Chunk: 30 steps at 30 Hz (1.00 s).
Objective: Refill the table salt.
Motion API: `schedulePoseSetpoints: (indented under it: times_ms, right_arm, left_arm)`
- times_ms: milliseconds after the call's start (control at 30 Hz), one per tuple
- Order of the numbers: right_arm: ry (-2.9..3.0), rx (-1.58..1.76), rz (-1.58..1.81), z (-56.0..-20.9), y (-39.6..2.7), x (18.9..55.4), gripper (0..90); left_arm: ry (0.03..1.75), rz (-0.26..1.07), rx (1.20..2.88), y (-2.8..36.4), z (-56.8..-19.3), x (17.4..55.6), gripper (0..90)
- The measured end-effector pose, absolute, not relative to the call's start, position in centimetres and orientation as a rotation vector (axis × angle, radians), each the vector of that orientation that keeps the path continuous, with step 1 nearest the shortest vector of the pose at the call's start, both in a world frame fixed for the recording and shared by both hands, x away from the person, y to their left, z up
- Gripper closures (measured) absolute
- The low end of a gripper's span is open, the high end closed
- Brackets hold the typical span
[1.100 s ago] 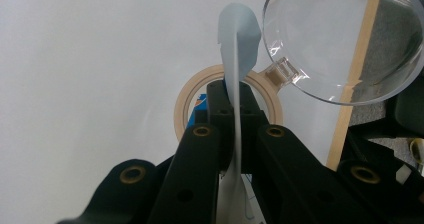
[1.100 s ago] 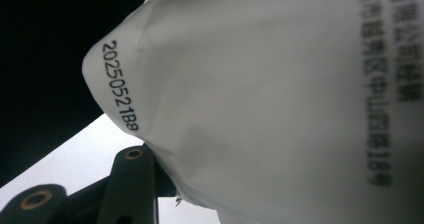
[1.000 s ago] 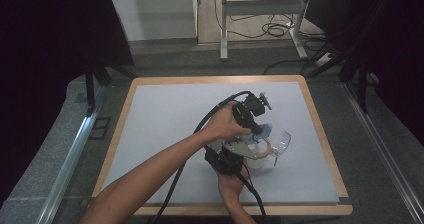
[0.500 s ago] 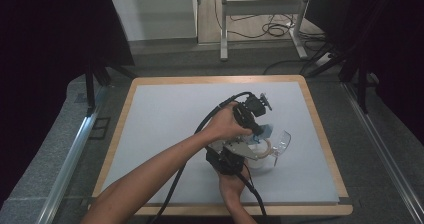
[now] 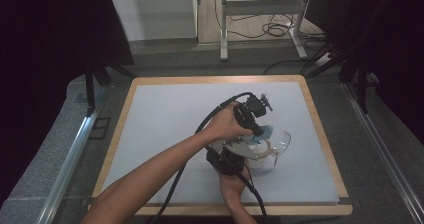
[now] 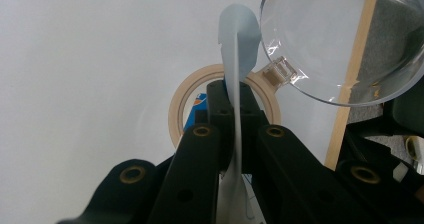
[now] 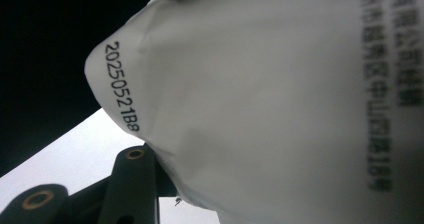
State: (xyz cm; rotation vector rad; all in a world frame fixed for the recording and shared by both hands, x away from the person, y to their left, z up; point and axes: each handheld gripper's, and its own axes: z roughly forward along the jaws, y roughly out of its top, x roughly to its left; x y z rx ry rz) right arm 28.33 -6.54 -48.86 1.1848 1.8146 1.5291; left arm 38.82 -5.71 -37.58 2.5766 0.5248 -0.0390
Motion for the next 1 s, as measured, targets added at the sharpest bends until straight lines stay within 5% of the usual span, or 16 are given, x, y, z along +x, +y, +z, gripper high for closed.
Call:
schedulePoseSetpoints:
  times_ms: [1000]
  right_arm:
    - [1.793, 1.218, 1.561, -48.69, -6.71, 28.48, 53.0]
  left_arm:
    - [0.520, -0.041, 2.579, -5.85, -37.48, 38.80, 90.0]
